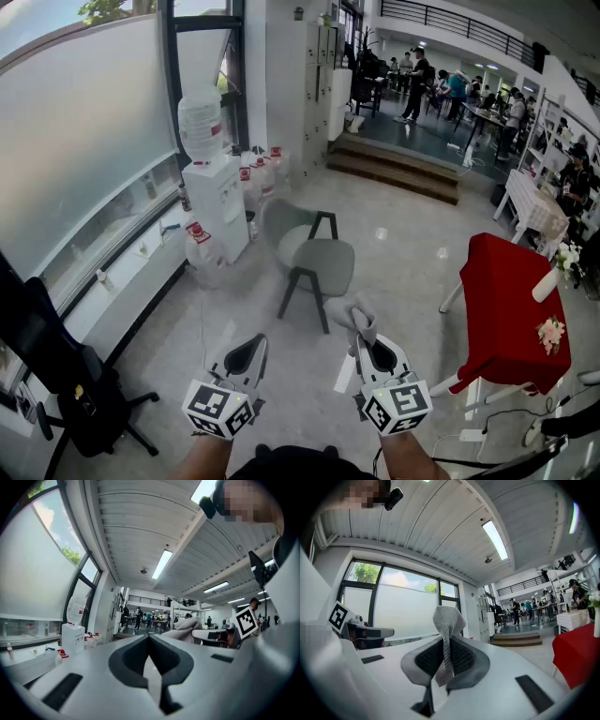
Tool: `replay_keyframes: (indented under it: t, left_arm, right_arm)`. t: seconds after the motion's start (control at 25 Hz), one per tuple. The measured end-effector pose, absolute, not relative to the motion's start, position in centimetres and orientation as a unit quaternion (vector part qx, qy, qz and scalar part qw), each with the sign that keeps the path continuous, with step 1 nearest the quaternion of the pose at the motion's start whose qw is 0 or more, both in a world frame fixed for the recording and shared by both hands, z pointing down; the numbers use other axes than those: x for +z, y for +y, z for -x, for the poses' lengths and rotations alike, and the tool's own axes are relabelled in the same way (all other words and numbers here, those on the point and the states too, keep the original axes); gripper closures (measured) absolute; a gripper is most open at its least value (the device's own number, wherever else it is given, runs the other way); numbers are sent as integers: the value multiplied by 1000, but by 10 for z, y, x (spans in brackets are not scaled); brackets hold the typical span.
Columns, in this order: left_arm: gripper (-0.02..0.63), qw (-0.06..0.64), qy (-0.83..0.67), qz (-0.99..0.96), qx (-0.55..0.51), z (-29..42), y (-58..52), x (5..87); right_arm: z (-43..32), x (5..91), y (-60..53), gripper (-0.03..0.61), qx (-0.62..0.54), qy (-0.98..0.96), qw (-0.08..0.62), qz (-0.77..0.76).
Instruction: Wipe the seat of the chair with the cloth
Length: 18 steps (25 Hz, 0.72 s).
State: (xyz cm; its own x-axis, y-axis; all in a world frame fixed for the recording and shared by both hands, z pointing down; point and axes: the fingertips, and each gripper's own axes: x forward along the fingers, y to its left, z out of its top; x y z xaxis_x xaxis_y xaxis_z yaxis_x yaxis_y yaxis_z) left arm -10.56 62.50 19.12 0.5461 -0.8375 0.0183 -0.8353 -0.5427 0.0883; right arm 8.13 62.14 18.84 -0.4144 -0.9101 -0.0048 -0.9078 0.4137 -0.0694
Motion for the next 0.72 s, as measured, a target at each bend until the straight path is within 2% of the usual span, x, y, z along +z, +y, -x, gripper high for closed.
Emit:
replay_keyframes:
  t: [0.72]
  left_arm:
    - [607,45,-460,-887,-13,114,628,194]
  right_arm:
    - [-64,186,618,548,-31,838,36,543]
